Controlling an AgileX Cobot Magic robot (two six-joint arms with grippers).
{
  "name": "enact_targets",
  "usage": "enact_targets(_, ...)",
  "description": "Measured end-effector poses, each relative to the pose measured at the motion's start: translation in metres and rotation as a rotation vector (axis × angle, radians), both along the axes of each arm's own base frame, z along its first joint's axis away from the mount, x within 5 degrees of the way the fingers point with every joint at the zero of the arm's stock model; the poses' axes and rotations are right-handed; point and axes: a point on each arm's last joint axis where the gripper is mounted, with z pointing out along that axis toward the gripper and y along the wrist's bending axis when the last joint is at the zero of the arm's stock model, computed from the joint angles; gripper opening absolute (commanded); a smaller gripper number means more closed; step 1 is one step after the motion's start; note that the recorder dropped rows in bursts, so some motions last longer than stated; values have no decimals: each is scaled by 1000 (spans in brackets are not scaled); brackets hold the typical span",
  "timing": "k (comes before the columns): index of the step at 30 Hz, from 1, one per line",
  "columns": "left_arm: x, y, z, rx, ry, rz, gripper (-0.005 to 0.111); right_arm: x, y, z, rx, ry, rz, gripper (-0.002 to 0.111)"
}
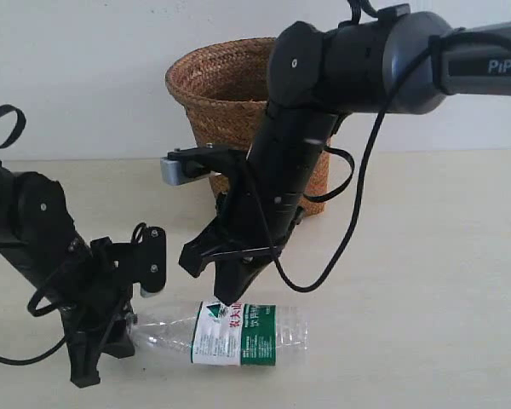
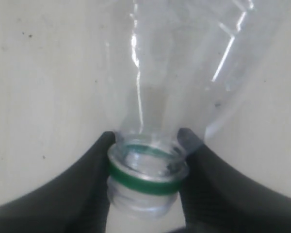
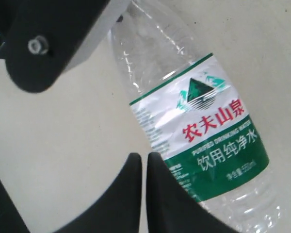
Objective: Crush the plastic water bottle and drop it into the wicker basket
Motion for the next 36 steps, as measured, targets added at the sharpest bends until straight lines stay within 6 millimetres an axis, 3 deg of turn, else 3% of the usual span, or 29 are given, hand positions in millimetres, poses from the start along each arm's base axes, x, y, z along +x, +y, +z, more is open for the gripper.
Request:
enact_targets(7, -2, -5, -4, -2, -58, -18, 4, 4, 1, -21, 17, -36, -56, 0)
enact_targets(17, -3, -5, -5, -7, -53, 8, 4, 17, 20, -64, 100, -17, -136, 0)
enact_targets(36, -7, -1, -4, 17, -9, 3, 4, 20, 24, -101, 70, 129, -181, 0)
